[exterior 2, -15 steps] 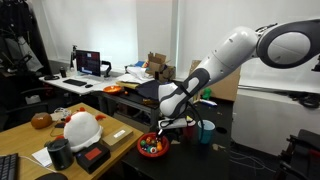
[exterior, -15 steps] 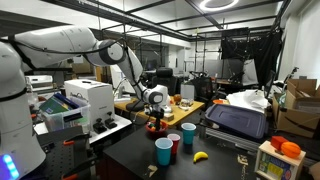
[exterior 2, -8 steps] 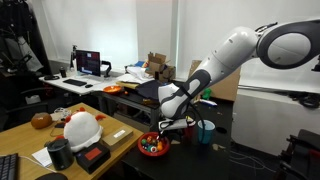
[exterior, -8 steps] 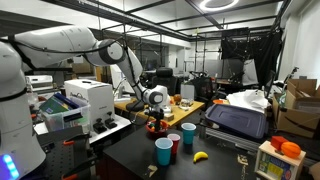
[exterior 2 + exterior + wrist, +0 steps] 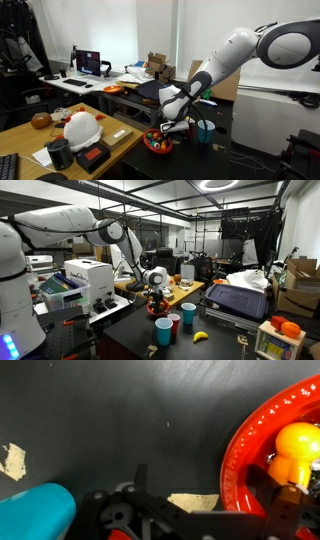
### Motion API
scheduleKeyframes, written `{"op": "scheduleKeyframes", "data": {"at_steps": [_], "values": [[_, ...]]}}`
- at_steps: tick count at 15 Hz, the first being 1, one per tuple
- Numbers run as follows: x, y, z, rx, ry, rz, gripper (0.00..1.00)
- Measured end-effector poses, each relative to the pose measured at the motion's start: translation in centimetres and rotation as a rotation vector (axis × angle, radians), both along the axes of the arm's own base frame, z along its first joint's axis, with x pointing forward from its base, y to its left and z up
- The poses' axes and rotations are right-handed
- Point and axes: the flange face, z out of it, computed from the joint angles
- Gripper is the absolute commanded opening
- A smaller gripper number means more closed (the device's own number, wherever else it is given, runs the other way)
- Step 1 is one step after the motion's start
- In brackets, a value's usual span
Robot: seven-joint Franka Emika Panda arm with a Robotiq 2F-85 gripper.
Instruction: Put some of the things in the bowl into the blue cup at the back of the line of cups
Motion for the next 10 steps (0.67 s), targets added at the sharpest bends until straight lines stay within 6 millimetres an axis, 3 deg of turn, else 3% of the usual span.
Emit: {"op": "scheduleKeyframes", "data": {"at_steps": [10], "values": [[-0.4, -2.0, 1.8, -0.027, 0.011, -0.018, 1.00]]}}
